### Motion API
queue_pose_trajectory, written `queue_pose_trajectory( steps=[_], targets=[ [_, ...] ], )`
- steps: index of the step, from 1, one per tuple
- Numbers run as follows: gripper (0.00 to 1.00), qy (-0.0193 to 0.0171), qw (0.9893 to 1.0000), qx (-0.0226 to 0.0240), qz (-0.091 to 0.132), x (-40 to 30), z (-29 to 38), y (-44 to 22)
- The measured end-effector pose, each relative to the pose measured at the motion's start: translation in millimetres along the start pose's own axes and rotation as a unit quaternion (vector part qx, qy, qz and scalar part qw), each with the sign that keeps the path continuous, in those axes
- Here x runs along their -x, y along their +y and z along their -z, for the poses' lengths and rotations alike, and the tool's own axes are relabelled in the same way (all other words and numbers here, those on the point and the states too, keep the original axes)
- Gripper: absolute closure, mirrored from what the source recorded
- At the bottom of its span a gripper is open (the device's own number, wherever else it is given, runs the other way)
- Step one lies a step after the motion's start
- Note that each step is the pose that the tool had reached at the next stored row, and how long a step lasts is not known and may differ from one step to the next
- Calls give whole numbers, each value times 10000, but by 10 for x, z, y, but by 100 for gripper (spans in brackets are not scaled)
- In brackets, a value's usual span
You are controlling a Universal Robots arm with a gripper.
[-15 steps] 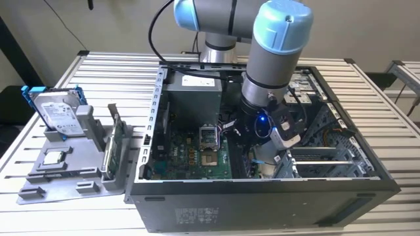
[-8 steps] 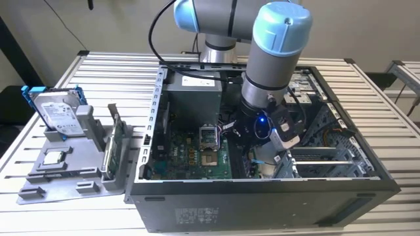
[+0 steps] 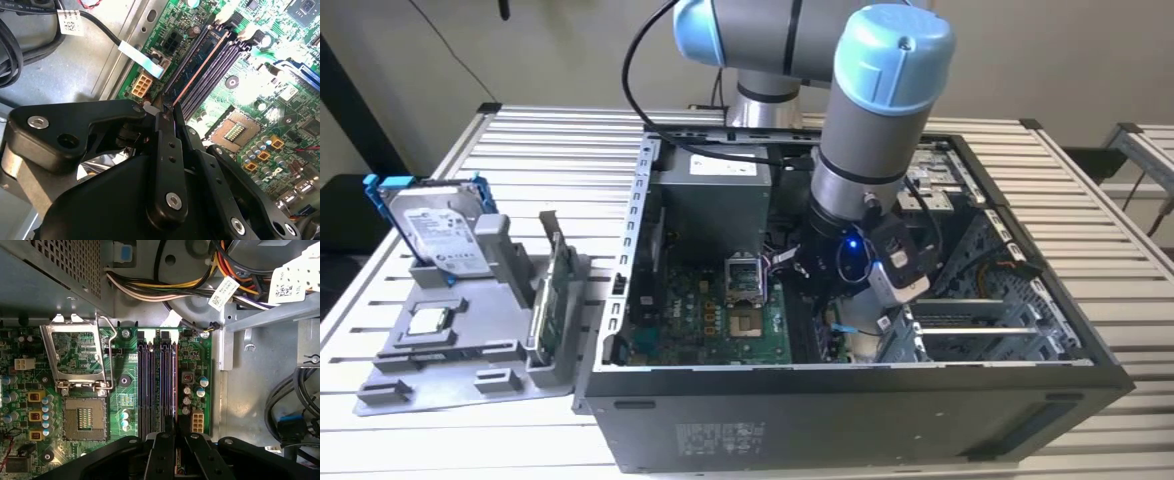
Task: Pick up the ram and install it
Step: 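Insert the ram into the slot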
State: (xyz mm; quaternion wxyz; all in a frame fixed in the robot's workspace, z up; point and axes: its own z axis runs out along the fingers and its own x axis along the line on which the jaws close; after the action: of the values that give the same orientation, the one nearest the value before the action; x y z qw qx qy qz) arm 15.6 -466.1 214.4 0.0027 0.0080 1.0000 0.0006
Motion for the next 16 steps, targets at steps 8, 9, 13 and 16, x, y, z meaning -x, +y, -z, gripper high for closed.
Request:
queue_pose_trajectory(
  steps=[8, 9, 13, 16],
  targets=[
    [78, 0, 10000, 1, 0, 0, 16, 0],
    [78, 0, 10000, 1, -1, 0, 44, 0],
    [78, 0, 10000, 3, 0, 1, 208, 0],
    [78, 0, 10000, 3, 0, 2, 341, 0]
  ],
)
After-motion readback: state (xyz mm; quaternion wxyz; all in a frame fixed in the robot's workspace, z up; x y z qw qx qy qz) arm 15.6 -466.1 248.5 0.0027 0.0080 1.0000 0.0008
